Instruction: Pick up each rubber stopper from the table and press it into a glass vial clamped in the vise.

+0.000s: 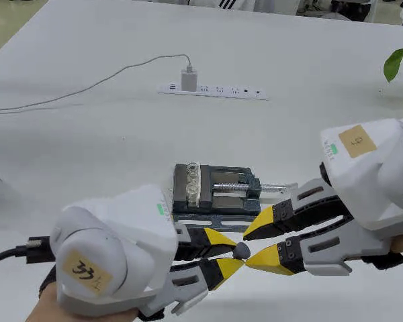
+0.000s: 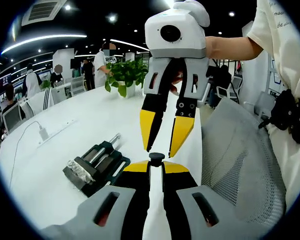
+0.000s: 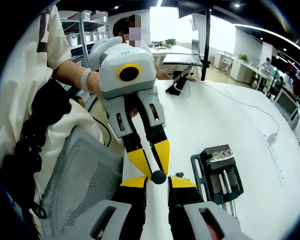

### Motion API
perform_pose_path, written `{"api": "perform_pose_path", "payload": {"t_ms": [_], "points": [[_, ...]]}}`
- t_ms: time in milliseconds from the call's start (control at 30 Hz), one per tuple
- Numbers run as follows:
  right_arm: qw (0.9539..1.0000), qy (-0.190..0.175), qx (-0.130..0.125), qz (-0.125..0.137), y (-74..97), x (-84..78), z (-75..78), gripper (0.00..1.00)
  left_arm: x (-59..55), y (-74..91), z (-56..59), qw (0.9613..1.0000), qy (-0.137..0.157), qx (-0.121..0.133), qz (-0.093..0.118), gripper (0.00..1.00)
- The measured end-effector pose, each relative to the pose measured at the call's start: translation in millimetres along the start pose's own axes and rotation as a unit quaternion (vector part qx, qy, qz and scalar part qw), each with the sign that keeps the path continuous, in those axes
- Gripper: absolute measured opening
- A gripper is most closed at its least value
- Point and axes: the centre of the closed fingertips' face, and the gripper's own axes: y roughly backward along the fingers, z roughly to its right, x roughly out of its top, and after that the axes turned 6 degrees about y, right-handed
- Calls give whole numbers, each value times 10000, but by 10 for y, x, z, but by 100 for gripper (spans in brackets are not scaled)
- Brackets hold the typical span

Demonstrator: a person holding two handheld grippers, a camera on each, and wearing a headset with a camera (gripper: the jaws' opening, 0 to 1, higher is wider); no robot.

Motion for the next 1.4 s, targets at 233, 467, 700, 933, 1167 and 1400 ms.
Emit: {"api": "perform_pose_path", "payload": {"t_ms": [233,467,700,933,1167,1400], "points": [[9999,58,33,-78,-12,-29,-12,10,-6,-10,23,10000,-12,-44,-5,5],[9998,121,41,-166,-26,-49,-14,9,-16,-32,40,10000,-13,-86,-36,5],[9995,144,44,-283,-26,-83,-27,8,-33,-53,60,9999,-4,-88,-82,5],[9994,-110,141,-313,-28,-113,-36,8,-46,-64,83,9998,-114,-126,-136,5],[9989,-193,248,-353,-29,-126,-51,8,-56,-70,98,9994,-233,-139,-194,5],[9987,-244,296,-338,-28,-122,-59,8,-62,-68,102,9994,-243,-131,-188,5]]}}
